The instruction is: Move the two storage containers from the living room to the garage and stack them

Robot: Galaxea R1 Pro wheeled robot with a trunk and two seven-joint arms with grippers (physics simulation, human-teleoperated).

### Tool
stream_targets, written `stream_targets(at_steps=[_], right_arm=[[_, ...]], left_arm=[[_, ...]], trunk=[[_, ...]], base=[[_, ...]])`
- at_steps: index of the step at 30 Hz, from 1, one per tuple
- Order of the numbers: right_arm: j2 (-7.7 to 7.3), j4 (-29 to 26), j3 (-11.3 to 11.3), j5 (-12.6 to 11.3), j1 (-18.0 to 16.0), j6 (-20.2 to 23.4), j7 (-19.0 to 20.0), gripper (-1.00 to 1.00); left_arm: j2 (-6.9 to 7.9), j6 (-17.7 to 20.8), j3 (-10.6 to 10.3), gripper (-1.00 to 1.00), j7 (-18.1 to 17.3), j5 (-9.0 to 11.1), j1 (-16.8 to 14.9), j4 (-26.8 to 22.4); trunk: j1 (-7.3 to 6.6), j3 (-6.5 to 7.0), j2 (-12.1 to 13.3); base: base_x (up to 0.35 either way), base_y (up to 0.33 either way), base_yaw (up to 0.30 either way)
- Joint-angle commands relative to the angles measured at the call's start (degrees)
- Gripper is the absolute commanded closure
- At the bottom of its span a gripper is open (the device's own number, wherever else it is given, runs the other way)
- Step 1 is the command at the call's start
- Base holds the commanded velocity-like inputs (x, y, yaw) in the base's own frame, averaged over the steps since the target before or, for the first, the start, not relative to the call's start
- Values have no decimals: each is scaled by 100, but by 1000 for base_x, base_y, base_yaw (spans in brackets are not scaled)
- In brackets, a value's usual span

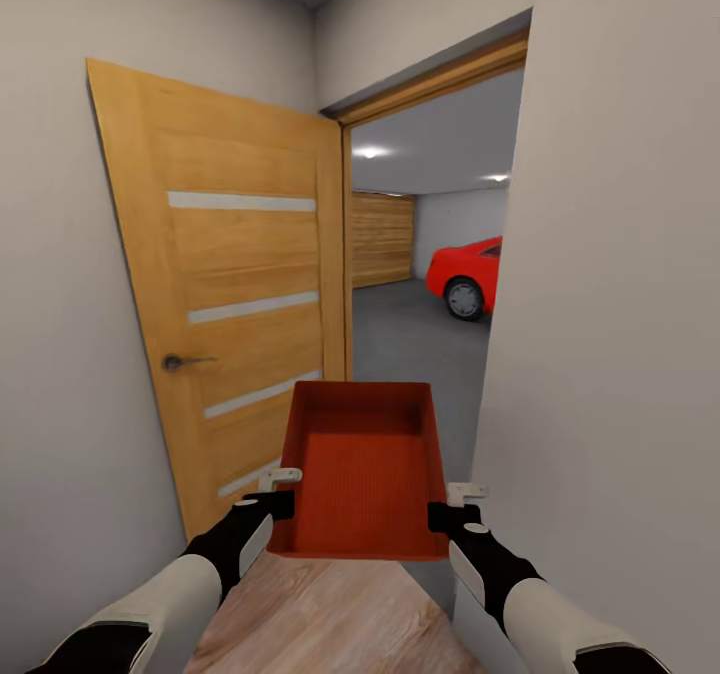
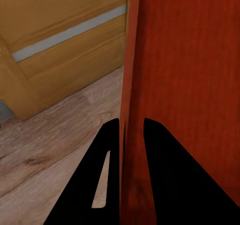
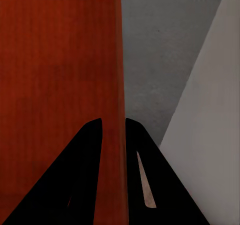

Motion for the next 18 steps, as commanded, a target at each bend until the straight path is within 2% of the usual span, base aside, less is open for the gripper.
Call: stream_targets(at_steps=[1,18], right_arm=[[-9,15,-64,-65,0,4,-52,100],[-7,15,-62,-66,0,14,-55,100]], left_arm=[[51,-181,130,100,58,-103,-1,-111],[51,-181,130,100,58,-103,-1,-115]], trunk=[[3,-3,-5],[3,-3,-5]], base=[[154,144,-69],[121,102,-227]])
